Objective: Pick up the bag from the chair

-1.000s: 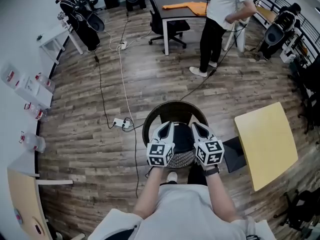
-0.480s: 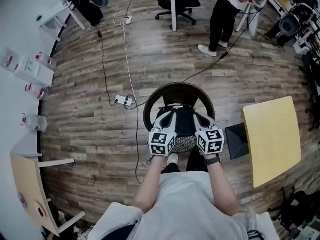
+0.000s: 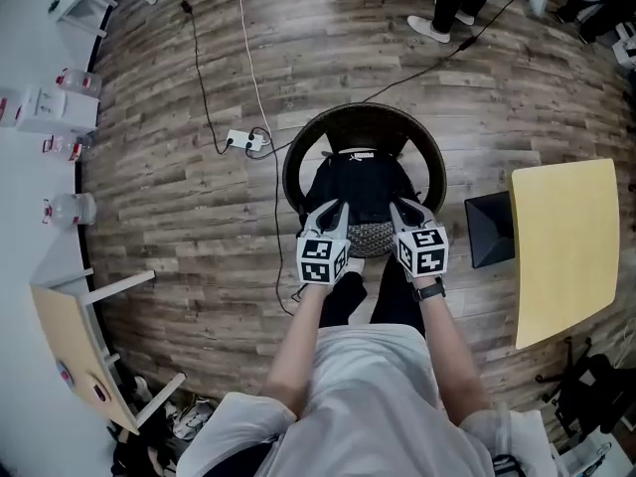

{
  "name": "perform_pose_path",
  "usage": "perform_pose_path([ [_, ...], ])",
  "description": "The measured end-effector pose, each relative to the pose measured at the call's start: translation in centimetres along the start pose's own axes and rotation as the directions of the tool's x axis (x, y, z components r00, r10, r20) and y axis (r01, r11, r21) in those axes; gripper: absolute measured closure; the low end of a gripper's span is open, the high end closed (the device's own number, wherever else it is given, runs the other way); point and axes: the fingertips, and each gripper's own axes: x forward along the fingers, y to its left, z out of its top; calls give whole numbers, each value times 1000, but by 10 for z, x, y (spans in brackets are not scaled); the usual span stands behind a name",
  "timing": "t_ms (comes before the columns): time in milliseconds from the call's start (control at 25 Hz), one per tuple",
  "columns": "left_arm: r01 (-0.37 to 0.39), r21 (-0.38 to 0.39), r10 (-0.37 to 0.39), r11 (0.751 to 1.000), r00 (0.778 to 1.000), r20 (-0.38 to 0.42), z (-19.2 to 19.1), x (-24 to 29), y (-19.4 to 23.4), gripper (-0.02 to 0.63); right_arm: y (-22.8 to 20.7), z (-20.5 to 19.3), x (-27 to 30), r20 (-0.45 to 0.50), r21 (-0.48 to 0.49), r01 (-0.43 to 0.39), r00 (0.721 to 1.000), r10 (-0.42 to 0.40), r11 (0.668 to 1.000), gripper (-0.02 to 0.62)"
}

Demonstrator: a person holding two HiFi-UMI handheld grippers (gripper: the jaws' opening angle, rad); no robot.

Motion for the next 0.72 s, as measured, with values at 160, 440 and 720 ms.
perform_pose_path([
  [160, -38, -12, 37, 999, 996, -84, -40, 22, 22, 578, -16, -38, 27, -87, -6, -6, 996, 5, 1000, 581],
  [440, -65, -16, 60, 998, 975, -216, -106, 68, 56, 452, -45, -98, 85, -227, -4, -34, 973, 32, 999, 417],
  [720, -106, -35, 88, 994, 936, -340, -183, 113, 97, 311, -95, -166, 149, -319, -39, 25, 947, -36, 999, 328],
])
